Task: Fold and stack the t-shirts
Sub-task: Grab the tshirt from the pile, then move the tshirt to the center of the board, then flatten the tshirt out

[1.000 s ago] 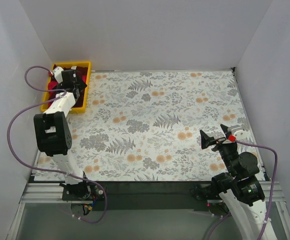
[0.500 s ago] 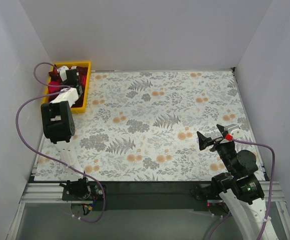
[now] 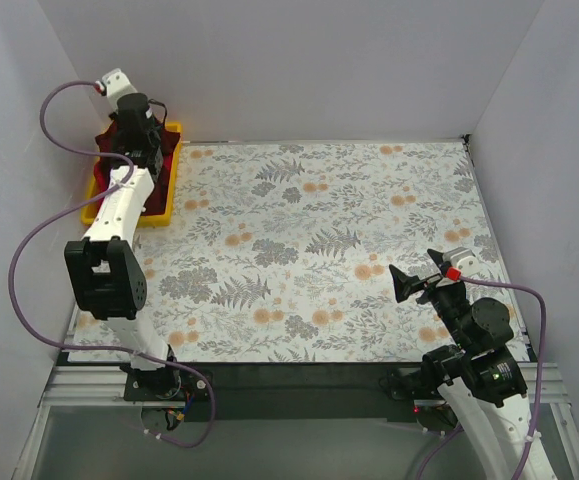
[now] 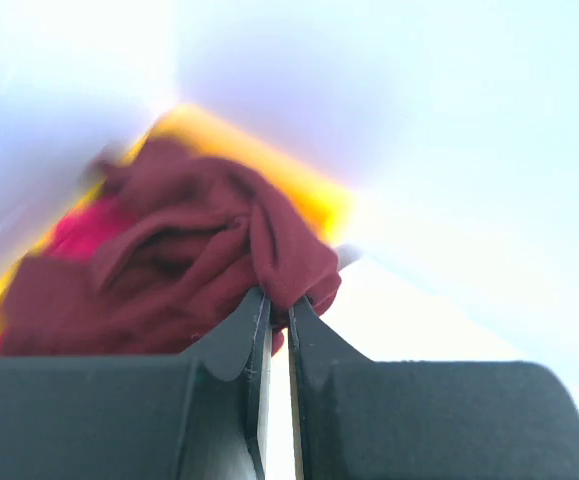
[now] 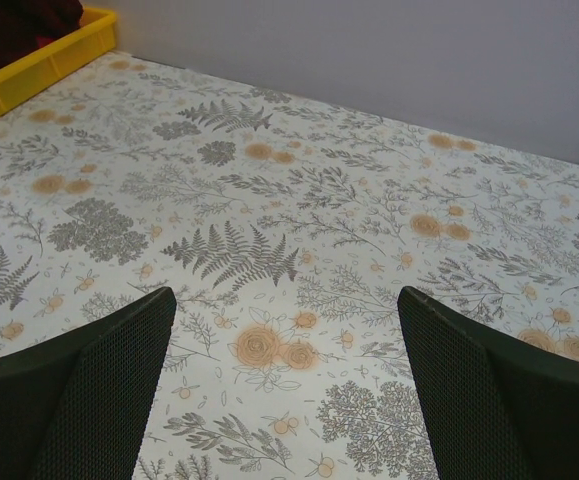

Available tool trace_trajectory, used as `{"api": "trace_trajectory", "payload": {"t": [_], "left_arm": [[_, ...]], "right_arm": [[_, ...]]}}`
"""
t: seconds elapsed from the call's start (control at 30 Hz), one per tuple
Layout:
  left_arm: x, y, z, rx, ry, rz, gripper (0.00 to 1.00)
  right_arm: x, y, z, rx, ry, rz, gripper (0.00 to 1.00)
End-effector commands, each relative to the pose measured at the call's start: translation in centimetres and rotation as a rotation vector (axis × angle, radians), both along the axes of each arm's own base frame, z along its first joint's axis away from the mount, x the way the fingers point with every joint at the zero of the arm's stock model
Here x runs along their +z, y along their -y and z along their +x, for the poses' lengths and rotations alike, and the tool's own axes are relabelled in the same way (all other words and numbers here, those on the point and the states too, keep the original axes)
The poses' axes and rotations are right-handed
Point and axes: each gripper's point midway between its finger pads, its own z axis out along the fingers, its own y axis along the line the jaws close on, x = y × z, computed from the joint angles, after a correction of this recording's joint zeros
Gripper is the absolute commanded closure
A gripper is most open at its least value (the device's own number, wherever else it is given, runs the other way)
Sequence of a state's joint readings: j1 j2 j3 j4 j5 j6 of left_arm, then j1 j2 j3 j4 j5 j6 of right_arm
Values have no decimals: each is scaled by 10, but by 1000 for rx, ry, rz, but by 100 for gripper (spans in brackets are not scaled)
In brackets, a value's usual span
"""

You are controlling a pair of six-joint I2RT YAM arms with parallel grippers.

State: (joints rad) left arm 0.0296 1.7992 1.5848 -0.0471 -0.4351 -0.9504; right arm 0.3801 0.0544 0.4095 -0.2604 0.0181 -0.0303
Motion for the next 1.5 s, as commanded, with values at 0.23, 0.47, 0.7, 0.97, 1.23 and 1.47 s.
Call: {"api": "trace_trajectory", "payload": {"t": [0.23, 0.47, 0.7, 0.97, 1.23, 1.47], "left_arm": [[204, 230, -82, -600, 427, 8, 100], [129, 344, -153, -1007, 267, -175, 100], [-24, 314, -188, -886, -111, -239, 71], [-83, 271, -252, -815, -246, -278, 35], [-154, 341, -320, -999, -526, -488, 29], [-178, 407, -335, -1122, -628, -453, 28]], "right_arm": [[17, 0, -4, 10, 77, 20, 2], [22, 4, -4, -14, 87, 39, 2], [20, 4, -2, -23, 62, 51, 2], [6, -16, 15, 2, -228, 106, 2], [-65, -5, 71, -288, -609, 78, 2], [-110, 20, 110, -406, -749, 163, 10]]}}
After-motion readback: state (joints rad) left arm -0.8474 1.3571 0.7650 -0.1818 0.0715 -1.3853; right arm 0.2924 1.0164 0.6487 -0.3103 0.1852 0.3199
